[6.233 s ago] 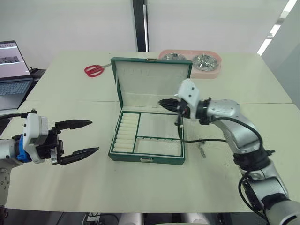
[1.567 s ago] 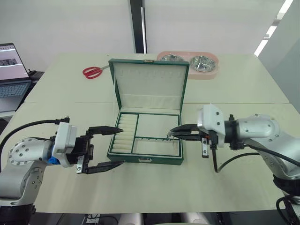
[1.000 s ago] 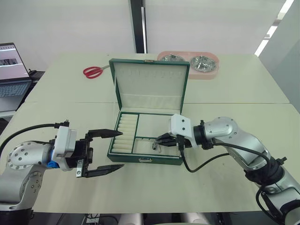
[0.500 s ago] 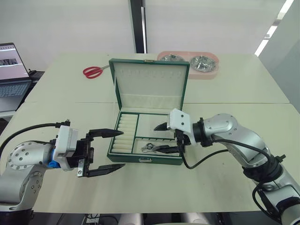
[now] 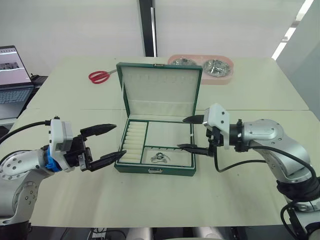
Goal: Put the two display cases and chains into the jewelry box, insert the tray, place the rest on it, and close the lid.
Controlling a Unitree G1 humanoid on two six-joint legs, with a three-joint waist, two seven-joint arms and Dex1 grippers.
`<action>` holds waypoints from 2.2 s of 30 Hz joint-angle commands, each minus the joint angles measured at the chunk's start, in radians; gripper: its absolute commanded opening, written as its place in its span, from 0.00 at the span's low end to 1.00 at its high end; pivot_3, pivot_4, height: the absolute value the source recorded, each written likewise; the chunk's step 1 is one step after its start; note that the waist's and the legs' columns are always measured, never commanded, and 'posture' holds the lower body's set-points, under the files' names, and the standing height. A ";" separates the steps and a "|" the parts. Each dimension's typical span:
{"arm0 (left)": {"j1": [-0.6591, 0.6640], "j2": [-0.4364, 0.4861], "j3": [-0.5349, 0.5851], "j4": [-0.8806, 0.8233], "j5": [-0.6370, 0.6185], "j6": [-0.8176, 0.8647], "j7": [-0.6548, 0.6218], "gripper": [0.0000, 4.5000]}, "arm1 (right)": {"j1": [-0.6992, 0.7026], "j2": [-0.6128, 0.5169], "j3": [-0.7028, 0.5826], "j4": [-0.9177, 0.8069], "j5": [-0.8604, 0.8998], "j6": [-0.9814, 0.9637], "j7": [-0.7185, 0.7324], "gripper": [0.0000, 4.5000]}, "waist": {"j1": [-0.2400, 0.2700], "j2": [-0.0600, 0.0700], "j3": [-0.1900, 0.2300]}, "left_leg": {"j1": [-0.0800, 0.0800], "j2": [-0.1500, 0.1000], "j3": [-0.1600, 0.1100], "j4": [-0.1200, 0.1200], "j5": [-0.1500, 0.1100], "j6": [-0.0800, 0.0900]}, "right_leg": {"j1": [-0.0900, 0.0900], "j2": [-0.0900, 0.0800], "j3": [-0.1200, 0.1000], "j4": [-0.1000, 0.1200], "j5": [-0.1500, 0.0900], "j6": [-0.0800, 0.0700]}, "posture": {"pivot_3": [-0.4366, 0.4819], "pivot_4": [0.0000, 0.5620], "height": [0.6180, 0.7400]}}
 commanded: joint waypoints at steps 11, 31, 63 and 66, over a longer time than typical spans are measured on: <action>0.041 0.006 0.096 0.133 0.038 -0.052 -0.012 1.00 | 0.164 -0.102 -0.149 -0.045 -0.005 -0.088 -0.031 0.99 | -0.001 0.000 0.000 | 0.000 0.000 0.000 -0.001 0.000 0.000 | 0.000 0.000 0.000 0.000 0.000 0.000 | 0.48 0.27 1.00; 0.084 0.006 0.020 0.168 0.187 0.104 0.197 1.00 | 0.377 -0.122 -0.197 0.029 -0.117 -0.219 -0.120 0.71 | 0.001 0.000 0.000 | 0.000 0.000 0.000 -0.002 0.000 0.000 | 0.000 0.000 0.000 -0.001 0.000 0.000 | 0.48 0.27 1.00; -0.038 -0.042 -0.302 0.043 0.298 0.196 0.146 0.00 | 0.229 -0.002 0.096 0.013 -0.165 -0.078 -0.016 0.00 | 0.001 0.000 0.000 | 0.000 0.000 0.001 -0.002 0.000 0.000 | -0.001 0.000 0.001 0.000 0.000 0.000 | 0.48 0.27 1.00; -0.030 -0.034 -0.299 0.025 0.299 0.206 0.143 0.00 | 0.248 -0.017 0.092 -0.027 -0.146 -0.043 0.003 0.00 | 0.001 0.000 0.000 | 0.000 0.000 0.001 -0.002 0.000 0.000 | -0.001 0.000 0.000 0.000 0.000 0.000 | 0.48 0.27 1.00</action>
